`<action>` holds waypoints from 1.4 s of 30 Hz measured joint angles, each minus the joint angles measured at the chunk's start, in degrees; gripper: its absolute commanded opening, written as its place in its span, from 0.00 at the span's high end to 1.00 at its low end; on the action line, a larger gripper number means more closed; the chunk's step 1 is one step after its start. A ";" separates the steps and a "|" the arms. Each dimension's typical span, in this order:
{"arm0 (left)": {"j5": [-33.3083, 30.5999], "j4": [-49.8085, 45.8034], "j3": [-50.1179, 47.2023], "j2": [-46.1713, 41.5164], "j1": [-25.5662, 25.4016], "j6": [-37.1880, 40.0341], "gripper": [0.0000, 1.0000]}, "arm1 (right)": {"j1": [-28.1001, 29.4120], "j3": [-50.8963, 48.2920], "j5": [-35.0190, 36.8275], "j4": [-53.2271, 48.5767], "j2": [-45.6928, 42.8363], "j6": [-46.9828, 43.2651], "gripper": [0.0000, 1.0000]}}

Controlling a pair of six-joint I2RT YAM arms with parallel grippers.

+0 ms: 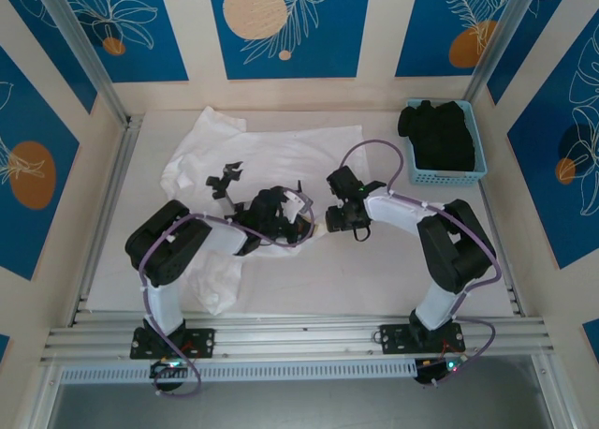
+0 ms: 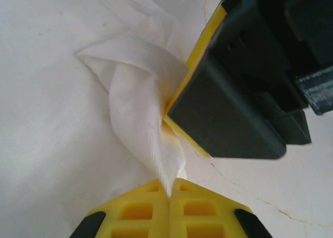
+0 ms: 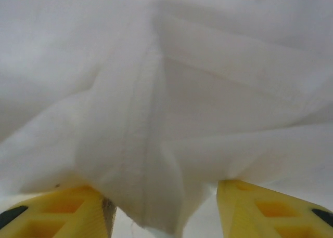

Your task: Fold the inside-out t-shirt

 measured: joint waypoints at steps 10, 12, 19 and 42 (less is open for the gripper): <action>0.59 0.39 0.00 0.94 0.55 -0.55 1.00 | -5.01 1.01 5.11 -0.39 -1.55 -0.17 0.80; 0.59 0.39 0.00 0.96 0.55 -0.55 1.00 | -5.92 1.01 5.16 -0.52 -2.21 -0.37 0.82; 0.98 0.39 0.00 1.11 0.55 -0.55 1.00 | -6.84 0.33 2.03 -0.20 -5.92 -2.47 0.73; 1.55 0.37 0.02 1.95 0.61 -0.55 1.00 | -0.85 2.16 5.60 -1.40 0.44 -6.99 0.53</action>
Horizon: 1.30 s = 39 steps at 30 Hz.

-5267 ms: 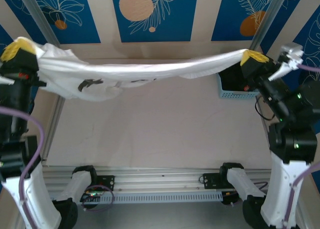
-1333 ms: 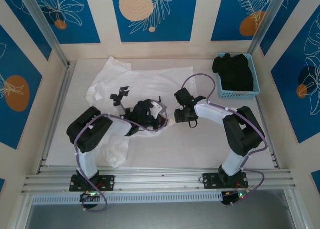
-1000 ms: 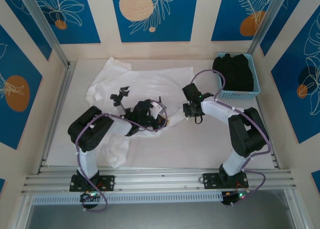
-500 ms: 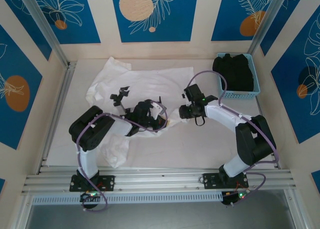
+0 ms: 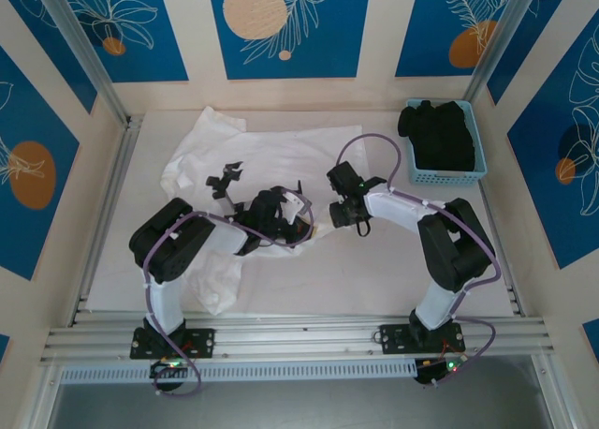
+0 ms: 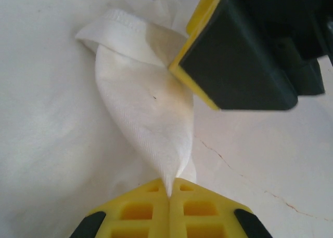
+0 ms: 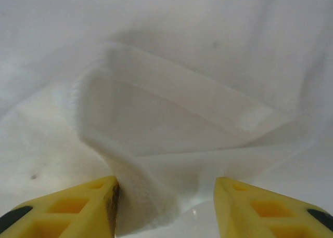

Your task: Fold the inside-out t-shirt

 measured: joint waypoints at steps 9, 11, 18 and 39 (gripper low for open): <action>0.11 0.00 0.00 0.00 0.00 0.00 1.00 | -1.55 0.15 2.14 -0.31 -0.17 -0.42 0.71; 0.17 0.02 0.00 0.07 0.00 0.00 1.00 | -1.64 0.15 1.57 -0.09 -0.17 -0.48 0.73; 0.52 0.02 0.00 0.52 0.00 0.00 1.00 | -2.60 0.15 -3.98 2.43 -0.17 -0.90 0.79; 0.94 0.04 0.02 0.74 0.04 0.00 1.00 | -13.42 -1.66 -25.99 3.15 -4.22 -0.55 1.00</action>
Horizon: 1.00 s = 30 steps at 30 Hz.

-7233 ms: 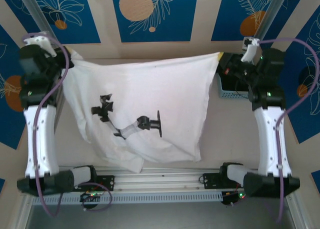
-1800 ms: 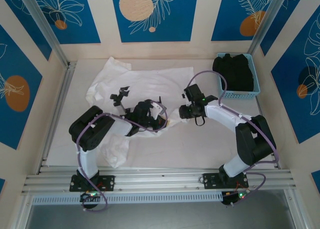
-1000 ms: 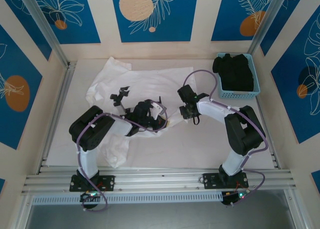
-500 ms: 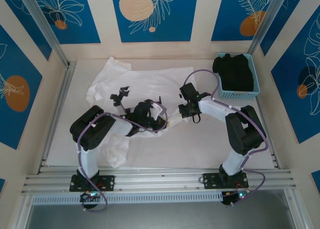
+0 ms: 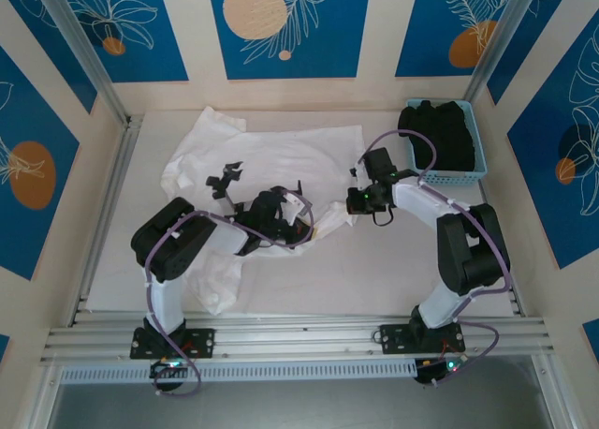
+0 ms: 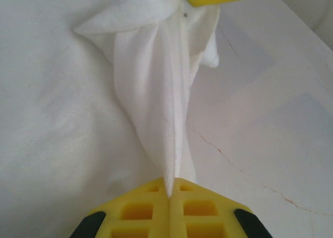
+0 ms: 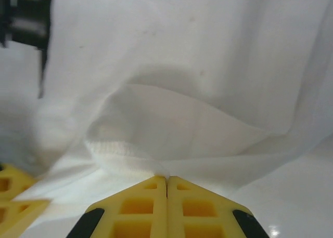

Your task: Fold the inside-out t-shirt

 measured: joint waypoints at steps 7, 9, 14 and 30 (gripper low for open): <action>0.00 0.02 0.00 0.00 0.00 0.02 1.00 | -5.25 -3.82 -15.76 -0.15 -4.42 1.31 1.00; 0.02 0.11 0.00 0.07 0.00 0.00 1.00 | -6.36 -5.22 -19.69 0.13 -5.44 2.03 1.00; 0.42 0.26 0.15 0.44 0.00 0.00 1.00 | -8.79 -9.01 -28.15 1.44 -6.36 3.72 1.00; 0.61 0.44 0.72 1.60 0.00 0.02 0.99 | -13.20 -14.75 -33.55 10.03 -7.45 11.65 1.00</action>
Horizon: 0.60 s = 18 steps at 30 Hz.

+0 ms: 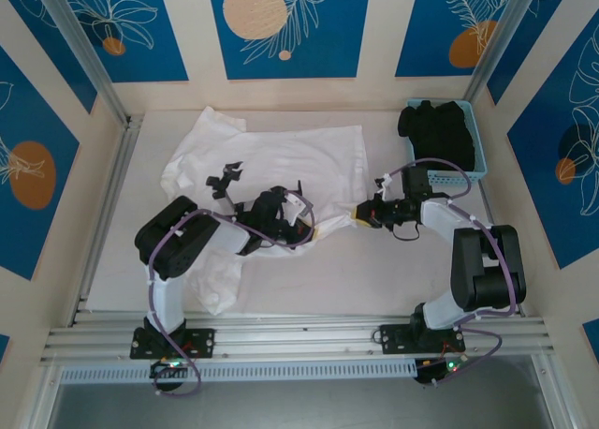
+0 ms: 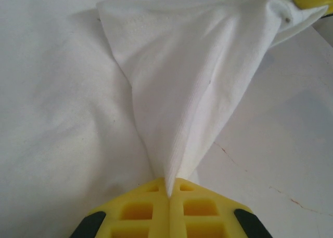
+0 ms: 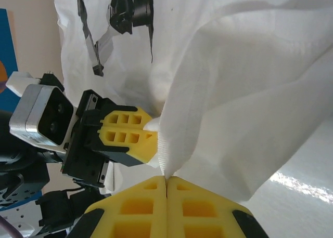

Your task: Fold the inside-out t-shirt

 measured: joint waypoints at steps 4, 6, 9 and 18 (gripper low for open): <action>0.00 0.00 0.00 0.00 0.00 0.00 1.00 | -1.42 -0.92 -0.31 1.75 0.02 1.33 0.96; 0.02 0.00 0.00 0.00 0.00 0.00 1.00 | -1.44 -0.96 1.31 1.53 0.00 1.68 0.89; 0.26 0.00 0.00 0.00 0.00 -0.02 1.00 | 0.15 -0.90 7.21 0.44 -0.04 1.55 0.82; 0.87 0.02 0.00 0.00 0.00 -0.02 1.00 | 9.84 3.69 26.16 -5.68 -0.02 -1.66 0.71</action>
